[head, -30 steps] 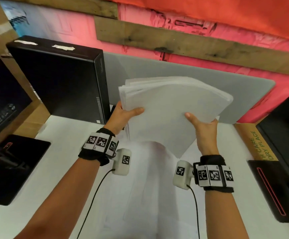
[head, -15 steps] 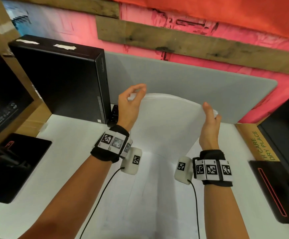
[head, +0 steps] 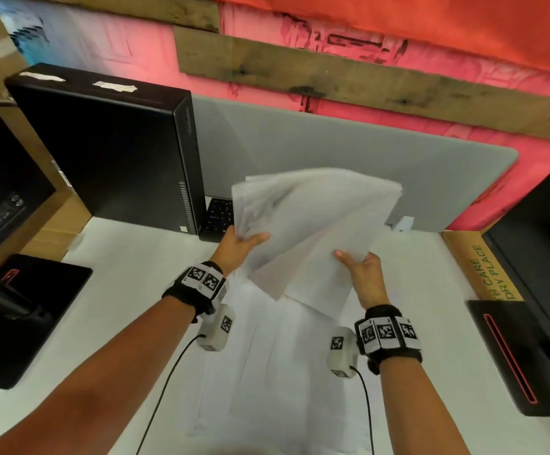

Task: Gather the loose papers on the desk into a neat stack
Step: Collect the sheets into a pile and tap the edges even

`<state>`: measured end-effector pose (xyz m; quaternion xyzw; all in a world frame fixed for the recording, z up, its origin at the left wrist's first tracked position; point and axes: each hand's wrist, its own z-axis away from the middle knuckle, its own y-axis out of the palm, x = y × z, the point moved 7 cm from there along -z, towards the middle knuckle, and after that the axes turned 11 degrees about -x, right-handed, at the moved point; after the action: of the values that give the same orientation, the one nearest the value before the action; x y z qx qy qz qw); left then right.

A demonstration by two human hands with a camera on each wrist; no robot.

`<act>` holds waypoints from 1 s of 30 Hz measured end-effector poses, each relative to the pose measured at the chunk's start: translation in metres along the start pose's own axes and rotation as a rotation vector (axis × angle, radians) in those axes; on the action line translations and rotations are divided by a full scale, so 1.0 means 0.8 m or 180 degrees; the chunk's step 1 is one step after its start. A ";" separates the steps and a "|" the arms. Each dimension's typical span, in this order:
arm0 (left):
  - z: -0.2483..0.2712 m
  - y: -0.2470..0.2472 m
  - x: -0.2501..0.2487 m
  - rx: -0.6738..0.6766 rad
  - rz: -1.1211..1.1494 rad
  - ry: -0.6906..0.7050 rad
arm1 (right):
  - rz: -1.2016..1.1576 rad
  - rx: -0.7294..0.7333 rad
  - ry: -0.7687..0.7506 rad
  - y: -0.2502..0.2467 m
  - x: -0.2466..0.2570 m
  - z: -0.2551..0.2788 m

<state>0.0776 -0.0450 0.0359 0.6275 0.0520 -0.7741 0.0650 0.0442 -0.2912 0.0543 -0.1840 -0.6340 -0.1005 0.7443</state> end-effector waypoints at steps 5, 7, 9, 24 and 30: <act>0.028 -0.010 -0.045 -0.0325 0.0508 0.0135 | -0.0126 -0.0119 -0.0300 -0.004 0.024 0.017; 0.038 -0.012 -0.026 -0.0281 0.0553 -0.0052 | -0.0059 -0.0044 -0.0103 -0.001 0.012 0.031; 0.049 -0.002 -0.006 -0.0033 0.0357 -0.0156 | 0.0058 0.0005 0.0261 0.005 -0.007 0.038; 0.027 -0.018 0.000 -0.0168 0.0386 -0.0099 | -0.0278 -0.0054 0.0031 -0.009 0.004 0.018; 0.045 -0.002 -0.008 0.0696 -0.0146 0.0067 | -0.0329 0.0244 -0.0123 -0.014 0.002 0.030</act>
<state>0.0441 -0.0487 0.0495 0.6376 -0.0177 -0.7699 -0.0221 0.0183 -0.2920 0.0603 -0.1243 -0.6603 -0.1109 0.7323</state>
